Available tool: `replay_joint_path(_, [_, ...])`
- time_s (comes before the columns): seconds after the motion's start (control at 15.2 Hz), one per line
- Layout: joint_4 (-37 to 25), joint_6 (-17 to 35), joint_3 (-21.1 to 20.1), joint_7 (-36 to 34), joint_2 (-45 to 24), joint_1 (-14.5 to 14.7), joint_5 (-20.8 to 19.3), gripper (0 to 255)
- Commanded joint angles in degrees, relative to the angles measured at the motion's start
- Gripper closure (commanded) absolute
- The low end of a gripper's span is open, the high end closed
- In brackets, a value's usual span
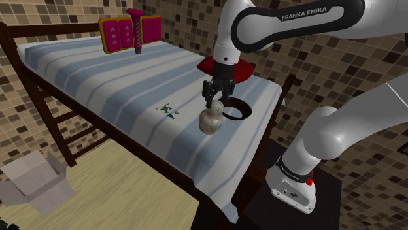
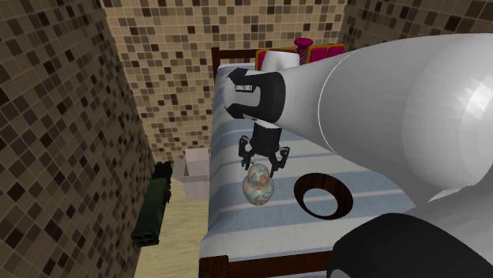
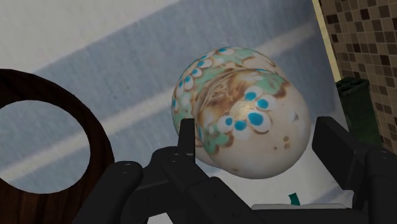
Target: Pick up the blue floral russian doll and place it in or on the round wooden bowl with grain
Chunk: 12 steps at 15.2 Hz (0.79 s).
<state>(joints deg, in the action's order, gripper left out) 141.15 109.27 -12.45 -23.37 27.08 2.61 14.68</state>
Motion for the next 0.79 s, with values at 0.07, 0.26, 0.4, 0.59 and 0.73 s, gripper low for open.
replay_joint_path(0.07, [-2.0, -2.5, 0.4, -0.2, 0.5, -0.2, -0.3, 255])
replay_joint_path(0.26, [-4.0, -4.9, 0.6, -0.5, 1.0, -0.2, -0.6, 255])
replay_joint_path(0.4, [-5.3, -6.5, 0.8, -0.7, 1.3, -0.3, -0.7, 255])
replay_joint_path(0.59, [-7.4, -8.9, 1.0, -1.0, 1.5, -0.3, -0.9, 255])
replay_joint_path(0.73, [-8.9, -10.4, 1.2, -1.2, 1.6, -0.4, -1.0, 255])
